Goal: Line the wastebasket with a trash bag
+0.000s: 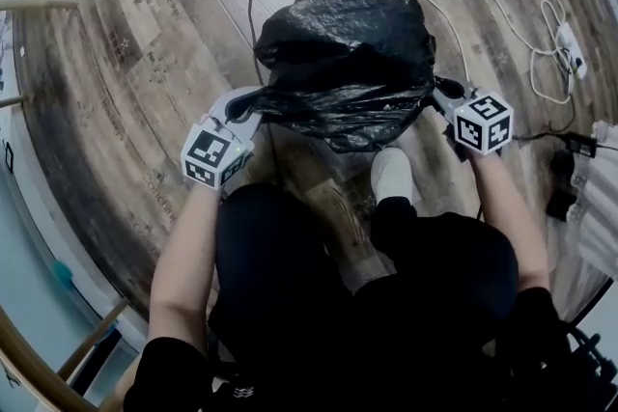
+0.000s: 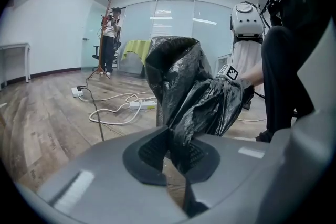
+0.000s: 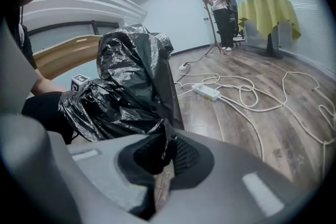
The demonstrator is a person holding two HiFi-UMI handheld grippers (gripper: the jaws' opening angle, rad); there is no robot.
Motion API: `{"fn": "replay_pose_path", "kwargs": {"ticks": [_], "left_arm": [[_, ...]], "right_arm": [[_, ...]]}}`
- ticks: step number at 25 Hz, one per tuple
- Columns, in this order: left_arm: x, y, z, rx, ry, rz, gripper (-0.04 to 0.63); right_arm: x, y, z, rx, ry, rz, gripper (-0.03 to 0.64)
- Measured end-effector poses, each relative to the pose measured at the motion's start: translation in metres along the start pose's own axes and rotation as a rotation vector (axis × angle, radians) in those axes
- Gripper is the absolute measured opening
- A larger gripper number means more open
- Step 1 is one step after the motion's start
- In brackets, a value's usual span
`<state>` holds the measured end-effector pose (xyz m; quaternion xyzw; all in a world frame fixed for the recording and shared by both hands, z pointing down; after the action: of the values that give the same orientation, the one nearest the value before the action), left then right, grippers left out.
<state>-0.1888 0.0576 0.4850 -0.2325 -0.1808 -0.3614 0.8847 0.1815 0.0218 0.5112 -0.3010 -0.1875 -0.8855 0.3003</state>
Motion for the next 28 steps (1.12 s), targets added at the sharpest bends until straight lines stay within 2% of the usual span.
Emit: {"fn": "replay_pose_path", "kwargs": {"ticks": [7,13,20,28], "left_arm": [[0.003,-0.001,-0.002,0.040,-0.007,-0.040,0.003],[0.006,0.003,0.002,0.099,-0.027,-0.035,0.003],[0.009,0.012,0.007,0.117,-0.033,0.028,0.003],[0.008,0.012,0.009,0.143,-0.054,0.029,0.003]], "right_arm": [[0.004,0.009,-0.005,-0.059,-0.009,0.067,0.002],[0.012,0.006,-0.007,-0.080,0.008,0.054,0.002],[0.008,0.005,-0.002,-0.086,0.007,0.021,0.002],[0.007,0.006,0.001,-0.080,0.018,0.023,0.002]]}}
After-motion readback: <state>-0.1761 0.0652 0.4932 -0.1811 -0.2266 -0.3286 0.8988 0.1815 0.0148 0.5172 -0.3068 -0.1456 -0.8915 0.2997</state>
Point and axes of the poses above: the fingertips, and each gripper's own axes: x forward along the fingers, y to its right, z out of its underside, the point moved 6 cm from there along -x, backward along the fingers, and after that the axes turned 12 degrees about -x, right-handed, at the moved point
